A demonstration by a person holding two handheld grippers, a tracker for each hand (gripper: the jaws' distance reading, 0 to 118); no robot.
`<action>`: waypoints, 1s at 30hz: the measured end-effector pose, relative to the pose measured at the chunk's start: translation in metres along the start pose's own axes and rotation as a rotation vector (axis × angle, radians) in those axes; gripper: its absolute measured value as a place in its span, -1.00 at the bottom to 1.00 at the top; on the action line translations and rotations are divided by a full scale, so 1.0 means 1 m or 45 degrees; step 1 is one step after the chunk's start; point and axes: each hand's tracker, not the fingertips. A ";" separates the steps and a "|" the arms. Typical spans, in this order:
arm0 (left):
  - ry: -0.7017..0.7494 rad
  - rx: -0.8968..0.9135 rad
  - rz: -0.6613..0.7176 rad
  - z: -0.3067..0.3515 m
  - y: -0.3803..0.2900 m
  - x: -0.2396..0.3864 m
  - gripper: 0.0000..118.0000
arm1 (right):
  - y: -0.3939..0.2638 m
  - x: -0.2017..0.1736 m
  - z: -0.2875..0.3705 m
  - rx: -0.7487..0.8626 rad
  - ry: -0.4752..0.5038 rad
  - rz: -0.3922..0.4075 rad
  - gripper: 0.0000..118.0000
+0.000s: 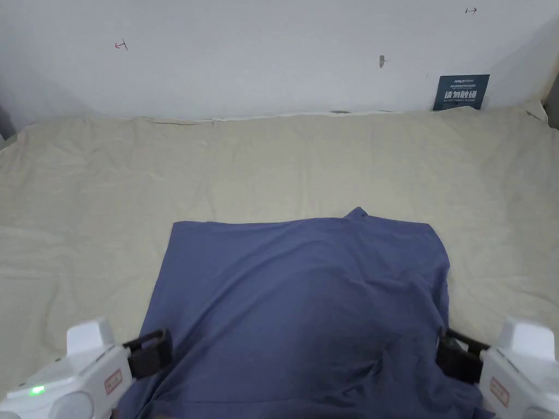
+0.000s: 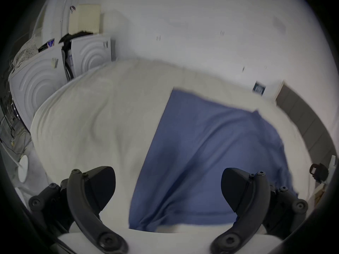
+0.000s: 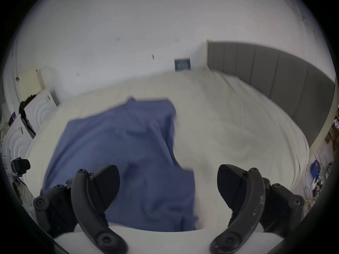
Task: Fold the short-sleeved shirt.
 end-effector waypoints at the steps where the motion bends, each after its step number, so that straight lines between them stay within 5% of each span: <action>1: -0.008 0.059 0.008 0.005 0.010 0.007 0.98 | 0.012 -0.007 0.006 0.058 0.015 0.011 0.87; 6: -0.082 0.334 -0.036 0.036 0.050 0.047 0.98 | 0.052 -0.036 0.037 0.304 0.056 0.110 0.79; 9: -0.075 0.460 -0.120 0.036 0.050 0.051 0.78 | 0.064 -0.048 0.052 0.407 0.067 0.147 0.40; 11: -0.093 0.526 -0.146 0.044 0.051 0.060 -0.13 | 0.067 -0.055 0.061 0.468 0.047 0.173 -0.31; 12: -0.098 0.529 -0.151 0.045 0.050 0.062 -0.77 | 0.067 -0.058 0.064 0.497 0.027 0.186 -0.79; 13: -0.098 0.524 -0.162 0.044 0.051 0.063 -0.98 | 0.067 -0.060 0.065 0.510 0.015 0.203 -0.98; 20: -0.096 0.425 -0.179 0.031 0.044 0.056 -1.00 | 0.060 -0.059 0.070 0.525 0.024 0.209 -0.98; 30: -0.011 -0.118 -0.111 -0.012 -0.015 -0.036 -0.94 | 0.040 -0.049 0.051 0.415 0.047 0.189 -0.98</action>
